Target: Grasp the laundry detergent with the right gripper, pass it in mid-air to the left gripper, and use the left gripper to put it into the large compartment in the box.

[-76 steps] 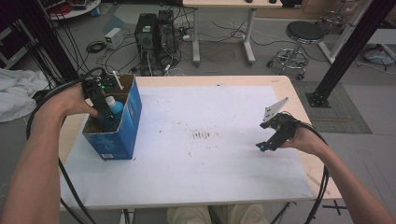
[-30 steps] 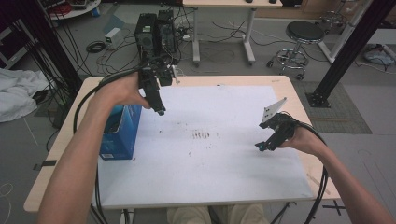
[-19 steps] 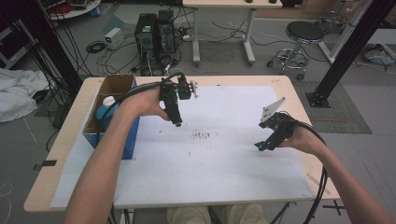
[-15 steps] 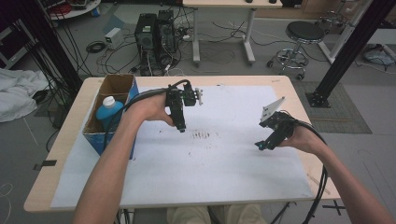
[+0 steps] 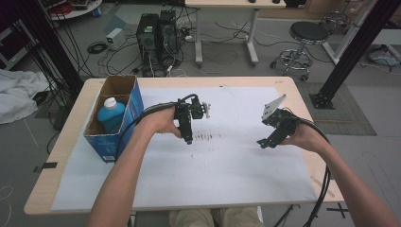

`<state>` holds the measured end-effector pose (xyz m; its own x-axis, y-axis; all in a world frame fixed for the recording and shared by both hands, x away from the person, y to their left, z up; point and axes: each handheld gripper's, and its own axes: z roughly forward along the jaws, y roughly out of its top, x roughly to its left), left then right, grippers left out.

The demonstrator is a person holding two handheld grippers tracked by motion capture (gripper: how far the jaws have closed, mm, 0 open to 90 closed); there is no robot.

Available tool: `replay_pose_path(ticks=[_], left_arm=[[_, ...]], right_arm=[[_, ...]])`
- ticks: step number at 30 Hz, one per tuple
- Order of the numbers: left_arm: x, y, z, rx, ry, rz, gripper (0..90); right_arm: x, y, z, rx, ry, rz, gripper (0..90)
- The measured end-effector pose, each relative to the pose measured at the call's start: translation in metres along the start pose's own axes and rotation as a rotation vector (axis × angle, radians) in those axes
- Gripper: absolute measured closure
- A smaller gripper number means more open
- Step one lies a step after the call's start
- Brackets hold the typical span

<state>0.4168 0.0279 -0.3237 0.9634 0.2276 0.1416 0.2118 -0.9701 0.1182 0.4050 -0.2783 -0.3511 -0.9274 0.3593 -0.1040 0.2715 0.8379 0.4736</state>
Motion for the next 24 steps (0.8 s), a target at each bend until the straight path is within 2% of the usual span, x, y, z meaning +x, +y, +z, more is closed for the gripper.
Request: replay_pose_path(ticks=[24], left_arm=[[-0.0058, 0.0030, 0.0007, 0.002, -0.001, 0.012, 16.1]], right_arm=[[0.0014, -0.0020, -0.0011, 0.009, -0.006, -0.010, 13.0]])
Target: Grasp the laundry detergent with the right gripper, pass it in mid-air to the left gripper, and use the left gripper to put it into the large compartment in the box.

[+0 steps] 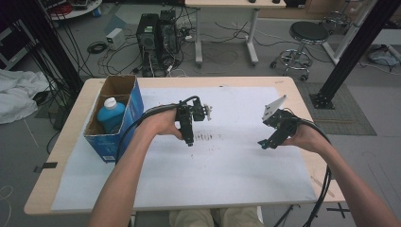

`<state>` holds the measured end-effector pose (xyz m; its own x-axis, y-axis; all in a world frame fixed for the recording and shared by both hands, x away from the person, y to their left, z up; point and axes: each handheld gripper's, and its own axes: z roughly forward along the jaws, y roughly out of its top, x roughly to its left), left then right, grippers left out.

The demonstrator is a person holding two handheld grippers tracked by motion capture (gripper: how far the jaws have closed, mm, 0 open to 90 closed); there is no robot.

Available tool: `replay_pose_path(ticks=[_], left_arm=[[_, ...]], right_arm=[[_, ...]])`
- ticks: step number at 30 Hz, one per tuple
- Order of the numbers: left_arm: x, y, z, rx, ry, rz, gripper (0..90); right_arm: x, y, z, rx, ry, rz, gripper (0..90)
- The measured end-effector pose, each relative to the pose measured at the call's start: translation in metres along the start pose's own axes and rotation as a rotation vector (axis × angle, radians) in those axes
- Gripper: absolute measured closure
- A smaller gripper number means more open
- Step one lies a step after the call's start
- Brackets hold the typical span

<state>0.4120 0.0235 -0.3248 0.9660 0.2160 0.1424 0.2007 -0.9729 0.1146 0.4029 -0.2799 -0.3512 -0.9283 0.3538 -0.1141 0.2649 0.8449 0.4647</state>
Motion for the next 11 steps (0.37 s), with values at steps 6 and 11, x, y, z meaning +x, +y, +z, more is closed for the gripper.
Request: replay_pose_path(ticks=[6, 11], left_arm=[[-0.0013, -0.0003, -0.0001, -0.007, -0.006, 0.002, 16.1], [-0.0025, -0.0010, -0.0006, -0.013, -0.006, 0.008, 16.1]], right_arm=[[0.0006, 0.0007, 0.0010, 0.001, -0.001, -0.001, 13.0], [0.0007, 0.0013, 0.0021, 0.006, -0.002, -0.001, 12.9]])
